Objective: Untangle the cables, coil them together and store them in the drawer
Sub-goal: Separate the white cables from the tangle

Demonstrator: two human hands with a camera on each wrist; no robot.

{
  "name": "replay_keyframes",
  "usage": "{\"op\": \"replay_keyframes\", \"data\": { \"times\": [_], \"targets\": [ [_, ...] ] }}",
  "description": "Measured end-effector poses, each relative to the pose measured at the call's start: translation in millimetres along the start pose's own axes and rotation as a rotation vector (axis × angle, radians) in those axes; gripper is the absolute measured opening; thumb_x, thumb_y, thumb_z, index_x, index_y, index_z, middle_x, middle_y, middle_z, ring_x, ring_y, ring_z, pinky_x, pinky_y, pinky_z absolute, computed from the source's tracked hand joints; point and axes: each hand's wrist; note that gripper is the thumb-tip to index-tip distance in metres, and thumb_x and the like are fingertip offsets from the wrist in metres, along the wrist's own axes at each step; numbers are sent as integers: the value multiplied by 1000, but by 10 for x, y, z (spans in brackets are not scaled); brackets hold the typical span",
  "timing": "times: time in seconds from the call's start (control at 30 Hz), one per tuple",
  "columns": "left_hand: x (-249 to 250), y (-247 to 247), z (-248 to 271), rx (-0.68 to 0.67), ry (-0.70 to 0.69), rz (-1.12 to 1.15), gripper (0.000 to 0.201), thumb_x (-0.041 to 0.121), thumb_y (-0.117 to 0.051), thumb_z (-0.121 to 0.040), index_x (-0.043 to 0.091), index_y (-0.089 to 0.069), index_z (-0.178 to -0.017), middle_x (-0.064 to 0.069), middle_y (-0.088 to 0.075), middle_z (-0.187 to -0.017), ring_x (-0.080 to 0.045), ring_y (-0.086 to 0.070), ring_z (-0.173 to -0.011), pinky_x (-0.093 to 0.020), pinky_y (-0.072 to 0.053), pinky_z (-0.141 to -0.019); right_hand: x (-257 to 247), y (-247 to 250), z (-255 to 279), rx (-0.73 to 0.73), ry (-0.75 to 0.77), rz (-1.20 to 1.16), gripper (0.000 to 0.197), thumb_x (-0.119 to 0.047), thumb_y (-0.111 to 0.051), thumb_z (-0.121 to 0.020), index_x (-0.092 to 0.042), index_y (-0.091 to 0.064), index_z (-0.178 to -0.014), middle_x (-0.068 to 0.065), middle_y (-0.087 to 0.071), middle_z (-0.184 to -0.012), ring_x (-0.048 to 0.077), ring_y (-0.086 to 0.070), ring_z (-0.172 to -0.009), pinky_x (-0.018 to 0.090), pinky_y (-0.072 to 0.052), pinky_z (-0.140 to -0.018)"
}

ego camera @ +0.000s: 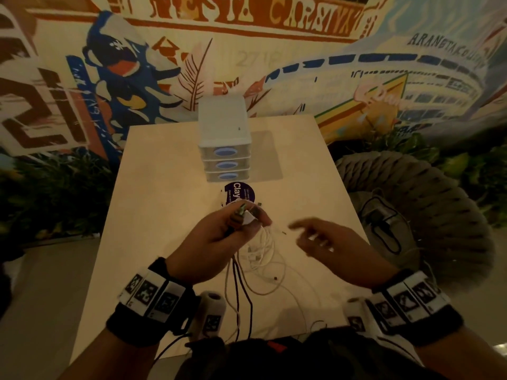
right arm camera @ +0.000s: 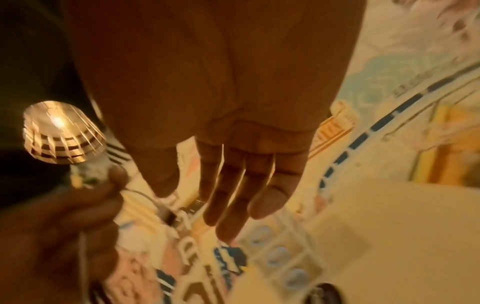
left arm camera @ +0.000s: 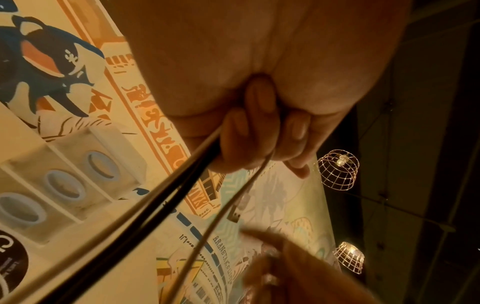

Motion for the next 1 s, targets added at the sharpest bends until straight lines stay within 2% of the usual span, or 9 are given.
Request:
{"op": "replay_keyframes", "data": {
  "times": [0.1, 0.23, 0.33, 0.43, 0.57, 0.7, 0.8, 0.87, 1.0],
  "targets": [
    [59, -26, 3, -51, -23, 7, 17, 2, -52, -102, 10, -67, -104, 12, -69, -90, 1, -61, -78, -12, -43, -72, -461, 2, -217, -37, 163, -133, 39, -48, -60, -94, -44, -53, -132, -16, -63, -115, 5, -65, -99, 24, -56, -82],
    [89, 8, 39, -47, -77, -20, 21, -1, -50, -102, 13, -65, -100, 18, -64, -83, -1, -59, -75, -10, -42, -71, -525, -113, -440, -1, 314, 11, 22, -33, -67, -92, -27, -69, -113, -14, -56, -127, 3, -55, -115, 20, -50, -86],
    [85, 35, 85, -5, -25, -7, 18, 0, -47, -104, 8, -63, -103, 25, -58, -71, 3, -54, -64, -8, -39, -64, -512, -110, -443, -101, 224, -136, 15, -33, -60, -98, -25, -65, -109, -11, -69, -109, 8, -67, -100, 28, -55, -84],
    [14, 59, 100, 79, 56, 1, 18, 11, -47, -106, 18, -64, -109, 19, -53, -63, -2, -45, -56, -13, -36, -59, -476, -76, -401, -156, 147, -236, 13, -27, -56, -102, -22, -65, -110, 1, -74, -92, 16, -73, -81, 26, -56, -75],
    [-16, 59, 85, 177, 76, 4, 21, 18, -44, -107, 26, -59, -120, 2, -64, -75, -1, -50, -56, -13, -40, -60, -466, 38, -411, 52, 203, -315, 11, -24, -68, -94, -21, -66, -105, 4, -76, -86, 19, -74, -75, 29, -57, -73],
    [-34, 56, 23, 302, 119, 15, 21, 28, -43, -107, 27, -59, -122, 3, -73, -98, 10, -55, -57, -13, -41, -59, -580, 180, -424, 280, 301, -332, 12, -28, -77, -85, -23, -72, -95, 2, -75, -81, 19, -73, -73, 35, -59, -75],
    [-57, 54, -6, 277, 120, 59, 25, 36, -42, -106, 27, -63, -116, 4, -72, -97, -2, -54, -54, -25, -44, -58, -703, 222, -457, 262, 355, -170, 14, -33, -76, -86, -28, -78, -99, -10, -72, -84, 14, -66, -75, 29, -54, -70],
    [-31, 24, -24, 232, 108, 51, 30, 39, -41, -106, 27, -68, -109, 7, -74, -94, -25, -53, -54, -42, -48, -54, -767, 198, -503, 220, 382, -63, 17, -32, -72, -91, -31, -78, -106, -11, -70, -91, 16, -63, -80, 24, -50, -69],
    [39, -36, -74, 167, 100, 116, 43, 40, -37, -107, 11, -69, -104, 3, -75, -81, -24, -55, -56, -41, -50, -57, -852, 117, -570, 227, 412, -39, 25, -28, -67, -96, -31, -74, -120, -12, -67, -96, 13, -63, -87, 19, -46, -71]
  ]
}}
Point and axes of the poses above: each hand's wrist, its own z-axis away from the middle knuckle, its own y-axis out of the back of the hand, x = y × z
